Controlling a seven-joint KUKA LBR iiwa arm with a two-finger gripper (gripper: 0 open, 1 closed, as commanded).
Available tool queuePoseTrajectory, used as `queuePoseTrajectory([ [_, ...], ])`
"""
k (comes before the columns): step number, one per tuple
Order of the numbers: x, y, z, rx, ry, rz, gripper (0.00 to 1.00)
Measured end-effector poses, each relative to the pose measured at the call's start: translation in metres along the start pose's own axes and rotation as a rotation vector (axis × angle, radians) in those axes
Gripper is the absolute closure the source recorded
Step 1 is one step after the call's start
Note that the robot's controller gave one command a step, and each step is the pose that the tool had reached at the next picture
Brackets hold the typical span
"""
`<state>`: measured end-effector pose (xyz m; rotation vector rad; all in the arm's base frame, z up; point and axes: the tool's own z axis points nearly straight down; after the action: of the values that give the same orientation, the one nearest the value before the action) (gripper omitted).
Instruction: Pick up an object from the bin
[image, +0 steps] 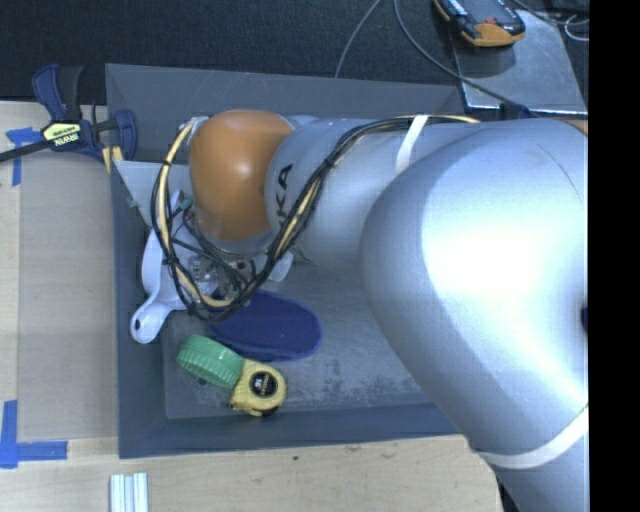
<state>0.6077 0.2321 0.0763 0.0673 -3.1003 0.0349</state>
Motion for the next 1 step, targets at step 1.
queuePoseTrajectory([
  [1,-0.0001,-0.0003,0.0004,-0.001,0.0,0.002,1.0],
])
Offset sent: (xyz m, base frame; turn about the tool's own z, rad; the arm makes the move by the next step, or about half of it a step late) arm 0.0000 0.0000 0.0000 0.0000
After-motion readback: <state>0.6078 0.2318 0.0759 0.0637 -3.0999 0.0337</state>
